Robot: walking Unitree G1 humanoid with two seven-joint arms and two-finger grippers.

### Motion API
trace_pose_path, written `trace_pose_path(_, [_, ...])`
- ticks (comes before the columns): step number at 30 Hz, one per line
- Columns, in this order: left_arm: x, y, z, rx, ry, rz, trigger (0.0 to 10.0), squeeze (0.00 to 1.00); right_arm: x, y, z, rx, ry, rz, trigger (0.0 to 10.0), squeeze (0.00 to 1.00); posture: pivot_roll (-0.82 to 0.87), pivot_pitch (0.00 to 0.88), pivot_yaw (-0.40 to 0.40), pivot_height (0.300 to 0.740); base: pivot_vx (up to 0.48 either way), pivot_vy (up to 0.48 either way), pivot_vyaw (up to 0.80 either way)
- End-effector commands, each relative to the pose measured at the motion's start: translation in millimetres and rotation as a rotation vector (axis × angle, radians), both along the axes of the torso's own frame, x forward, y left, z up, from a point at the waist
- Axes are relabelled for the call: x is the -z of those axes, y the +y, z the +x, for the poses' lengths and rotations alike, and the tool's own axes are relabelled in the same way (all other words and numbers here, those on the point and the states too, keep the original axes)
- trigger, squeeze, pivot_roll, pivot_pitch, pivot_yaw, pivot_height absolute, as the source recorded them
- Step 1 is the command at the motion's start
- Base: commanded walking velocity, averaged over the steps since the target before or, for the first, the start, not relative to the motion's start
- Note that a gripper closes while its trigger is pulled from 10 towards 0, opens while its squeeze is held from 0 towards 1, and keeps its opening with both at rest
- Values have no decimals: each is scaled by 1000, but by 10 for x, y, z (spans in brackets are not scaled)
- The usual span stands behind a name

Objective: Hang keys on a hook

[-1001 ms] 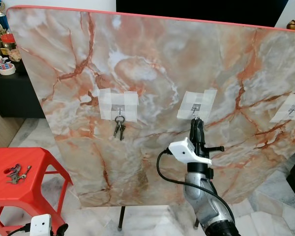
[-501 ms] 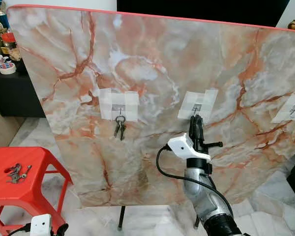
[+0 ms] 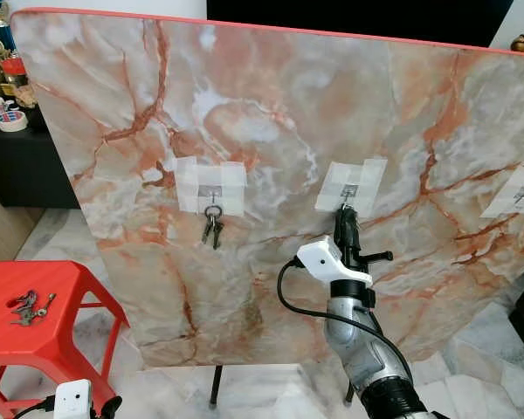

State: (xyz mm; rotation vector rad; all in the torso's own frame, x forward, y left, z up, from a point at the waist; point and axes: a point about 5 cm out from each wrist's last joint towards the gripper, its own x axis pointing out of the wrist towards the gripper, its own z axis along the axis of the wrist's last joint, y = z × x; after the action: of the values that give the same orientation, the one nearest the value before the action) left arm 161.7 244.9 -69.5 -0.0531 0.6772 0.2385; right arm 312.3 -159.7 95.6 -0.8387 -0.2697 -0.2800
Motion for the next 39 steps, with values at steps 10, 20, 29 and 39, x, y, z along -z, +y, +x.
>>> trace_pose_path(10, [1,-38,21,7,-6,-2,10000,0,23,0,12,-16,27,33,10000,0,51,41,-121,740,0,0,0])
trace_pose_path(20, [6,-39,9,4,-2,-2,10000,0,6,43,4,-48,15,77,10000,1000,52,43,-121,740,0,0,0])
trace_pose_path(29, [17,-51,-2,8,4,-5,10000,0,-1,20,11,-42,14,83,10000,1000,51,40,-122,740,0,0,0])
trace_pose_path(39, [18,-49,-6,11,6,-4,10000,0,-50,42,12,-62,-15,118,10000,0,54,30,-118,740,0,0,0])
